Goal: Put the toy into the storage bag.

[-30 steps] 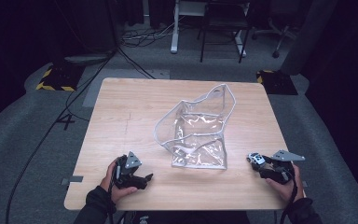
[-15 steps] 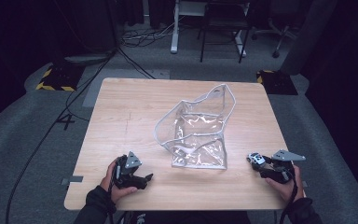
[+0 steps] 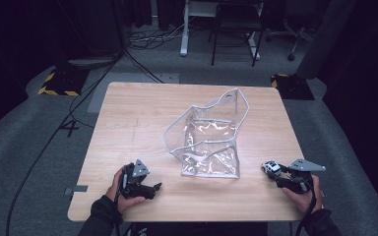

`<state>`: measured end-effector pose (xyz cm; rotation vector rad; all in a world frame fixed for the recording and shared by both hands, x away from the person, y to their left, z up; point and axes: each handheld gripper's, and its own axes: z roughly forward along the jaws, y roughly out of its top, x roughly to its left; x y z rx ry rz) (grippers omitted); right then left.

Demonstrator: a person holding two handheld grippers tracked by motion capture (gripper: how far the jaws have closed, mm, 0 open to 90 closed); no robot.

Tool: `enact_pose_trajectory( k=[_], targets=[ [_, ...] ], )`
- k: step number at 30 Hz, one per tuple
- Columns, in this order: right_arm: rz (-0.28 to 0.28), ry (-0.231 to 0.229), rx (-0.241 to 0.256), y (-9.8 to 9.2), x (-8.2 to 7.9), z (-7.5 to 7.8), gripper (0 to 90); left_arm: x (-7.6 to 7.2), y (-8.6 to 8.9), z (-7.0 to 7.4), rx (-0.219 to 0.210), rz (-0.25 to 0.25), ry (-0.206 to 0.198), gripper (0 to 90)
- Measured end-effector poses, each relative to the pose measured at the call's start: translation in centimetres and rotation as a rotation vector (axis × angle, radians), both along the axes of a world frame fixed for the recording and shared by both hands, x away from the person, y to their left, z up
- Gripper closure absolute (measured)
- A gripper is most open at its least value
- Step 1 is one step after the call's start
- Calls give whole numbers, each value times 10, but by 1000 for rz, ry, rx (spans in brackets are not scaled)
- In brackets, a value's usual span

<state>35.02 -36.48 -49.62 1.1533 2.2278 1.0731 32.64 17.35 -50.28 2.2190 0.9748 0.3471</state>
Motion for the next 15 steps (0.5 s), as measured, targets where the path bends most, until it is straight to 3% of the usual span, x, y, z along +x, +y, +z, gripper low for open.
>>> enact_pose_trajectory(
  k=[10,15],
  targets=[
    [25,-45,-21,7,-7,17,479,0,1,0,4,-6,1,142],
    [19,-59,9,6,-10,23,479,0,0,0,4,-6,1,142]
  ],
)
